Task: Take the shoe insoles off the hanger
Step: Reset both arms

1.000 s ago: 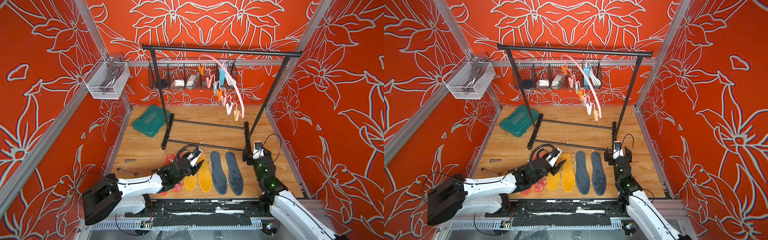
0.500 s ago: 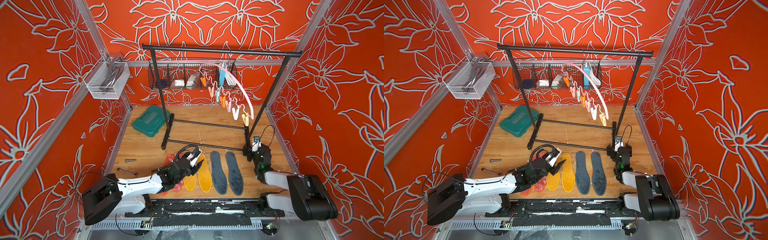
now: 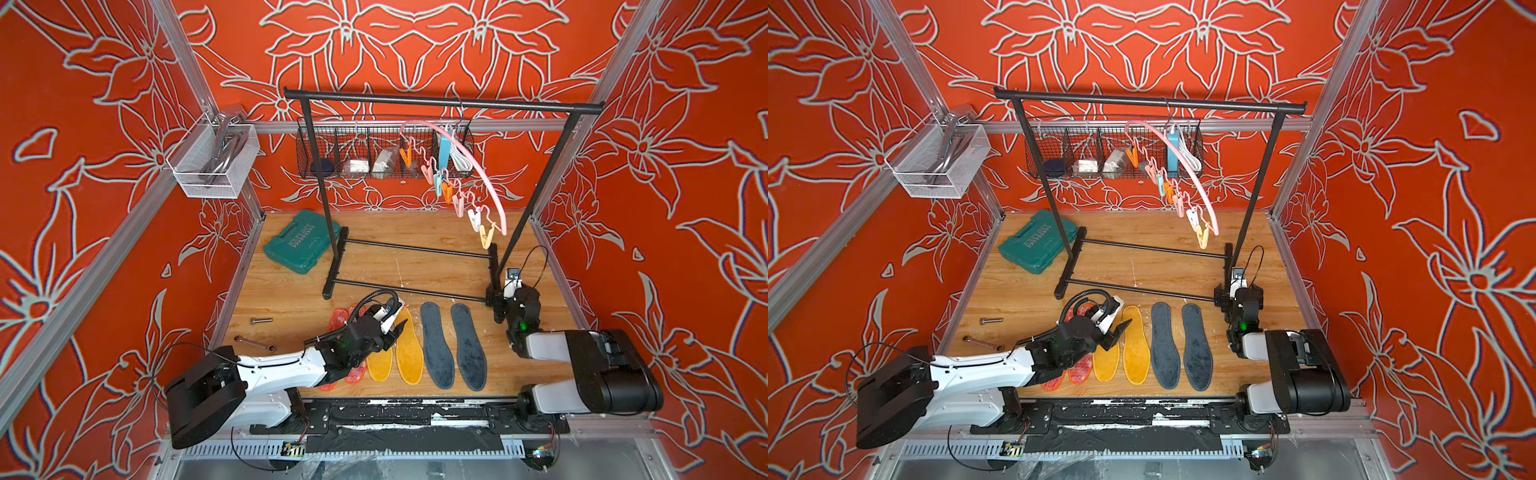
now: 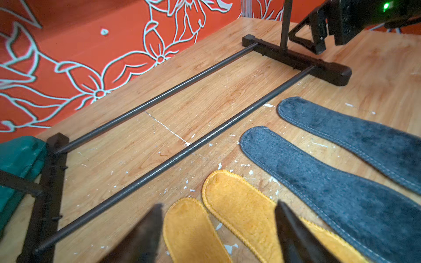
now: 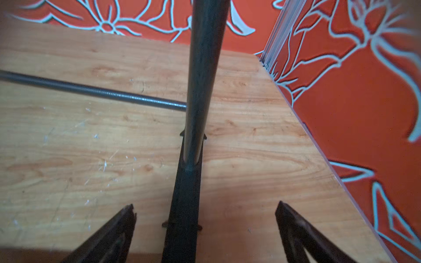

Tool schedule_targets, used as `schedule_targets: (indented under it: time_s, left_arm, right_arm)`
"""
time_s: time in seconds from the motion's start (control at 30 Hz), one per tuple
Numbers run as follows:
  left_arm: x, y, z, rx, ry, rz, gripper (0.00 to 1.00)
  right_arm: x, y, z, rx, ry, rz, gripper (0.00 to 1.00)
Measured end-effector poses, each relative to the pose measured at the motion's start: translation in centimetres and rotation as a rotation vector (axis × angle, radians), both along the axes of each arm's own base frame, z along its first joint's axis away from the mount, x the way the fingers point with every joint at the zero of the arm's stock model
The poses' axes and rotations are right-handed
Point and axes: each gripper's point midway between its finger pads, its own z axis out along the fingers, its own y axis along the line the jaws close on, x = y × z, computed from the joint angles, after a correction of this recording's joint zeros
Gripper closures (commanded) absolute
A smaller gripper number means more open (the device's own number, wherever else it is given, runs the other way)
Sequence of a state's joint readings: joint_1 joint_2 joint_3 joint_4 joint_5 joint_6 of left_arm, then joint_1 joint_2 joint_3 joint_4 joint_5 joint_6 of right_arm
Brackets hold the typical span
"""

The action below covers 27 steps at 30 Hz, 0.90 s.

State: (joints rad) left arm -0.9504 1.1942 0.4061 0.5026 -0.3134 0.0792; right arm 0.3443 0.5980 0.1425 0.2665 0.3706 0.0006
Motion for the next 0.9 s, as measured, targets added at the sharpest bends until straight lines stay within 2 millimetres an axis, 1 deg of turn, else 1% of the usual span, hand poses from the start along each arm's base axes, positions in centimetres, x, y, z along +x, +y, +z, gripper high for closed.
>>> schedule_targets:
  time_s: [0.13,0.2,0.27,0.47,0.63,0.67,0.83,0.9]
  left_arm:
    - [0.1,0.1,0.0,0.005,-0.003,0.005,0.41]
    - [0.1,0.1,0.0,0.009,-0.005,0.005,0.41]
    - [0.1,0.1,0.0,0.01,-0.007,0.005,0.4]
    - [0.2,0.3,-0.1,0.016,-0.012,0.013,0.39]
    - [0.3,0.4,-0.1,0.015,-0.017,0.019,0.39]
    - [0.3,0.4,-0.1,0.018,-0.016,0.02,0.39]
    - [0.3,0.4,-0.7,0.041,-0.012,0.018,0.39]
    - [0.4,0.5,-0.7,0.047,-0.016,0.021,0.37]
  right_arm:
    - [1.8,-1.1,-2.3,-0.026,0.06,-0.037,0.0]
    - [2.6,-1.8,-3.8,-0.028,0.096,-0.05,0.0]
    - [3.2,-2.1,-4.6,-0.026,0.112,-0.049,0.0]
    - [5.6,-2.7,-5.4,-0.004,0.103,-0.029,0.01]
    - [6.8,-3.5,-7.0,0.014,0.127,-0.048,0.0]
    - [7.0,-3.5,-7.2,0.015,0.138,-0.05,0.0]
    - [8.8,-3.7,-5.1,0.034,0.091,-0.074,0.0]
    - [9.2,-3.8,-4.6,0.037,0.082,-0.081,0.0]
